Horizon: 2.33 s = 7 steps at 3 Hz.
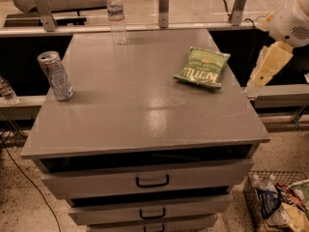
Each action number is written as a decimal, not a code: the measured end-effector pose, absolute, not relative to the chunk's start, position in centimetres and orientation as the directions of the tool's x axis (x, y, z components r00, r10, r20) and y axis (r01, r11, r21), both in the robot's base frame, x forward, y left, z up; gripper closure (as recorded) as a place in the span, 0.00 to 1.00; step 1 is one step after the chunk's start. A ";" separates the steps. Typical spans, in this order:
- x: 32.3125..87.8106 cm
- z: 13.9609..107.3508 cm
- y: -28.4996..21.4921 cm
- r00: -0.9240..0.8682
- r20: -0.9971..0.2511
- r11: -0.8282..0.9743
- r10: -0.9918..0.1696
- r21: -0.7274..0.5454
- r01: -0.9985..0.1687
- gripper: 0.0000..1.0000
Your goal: Move green jalapeno chip bag near redbull can
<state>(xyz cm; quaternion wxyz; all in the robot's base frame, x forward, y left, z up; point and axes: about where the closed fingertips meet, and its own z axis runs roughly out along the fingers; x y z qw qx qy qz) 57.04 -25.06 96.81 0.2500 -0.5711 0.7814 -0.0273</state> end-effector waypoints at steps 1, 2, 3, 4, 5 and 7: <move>62.5 95.1 -26.5 -0.268 -0.421 0.420 -0.867 -0.324 -0.848 0.00; 65.9 92.5 -26.0 -0.324 -0.469 0.485 -0.822 -0.277 -0.829 0.00; 68.4 89.8 -25.5 -0.414 -0.495 0.569 -0.763 -0.213 -0.794 0.00; 69.9 87.8 -25.0 -0.495 -0.515 0.641 -0.700 -0.147 -0.753 0.00; 70.6 86.6 -23.8 -0.549 -0.536 0.682 -0.641 -0.070 -0.728 0.00; 70.3 85.0 -20.6 -0.573 -0.536 0.665 -0.620 0.029 -0.746 0.29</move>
Offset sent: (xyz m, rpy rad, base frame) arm 0.1339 -0.0048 -0.0754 0.2203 0.0343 -0.2210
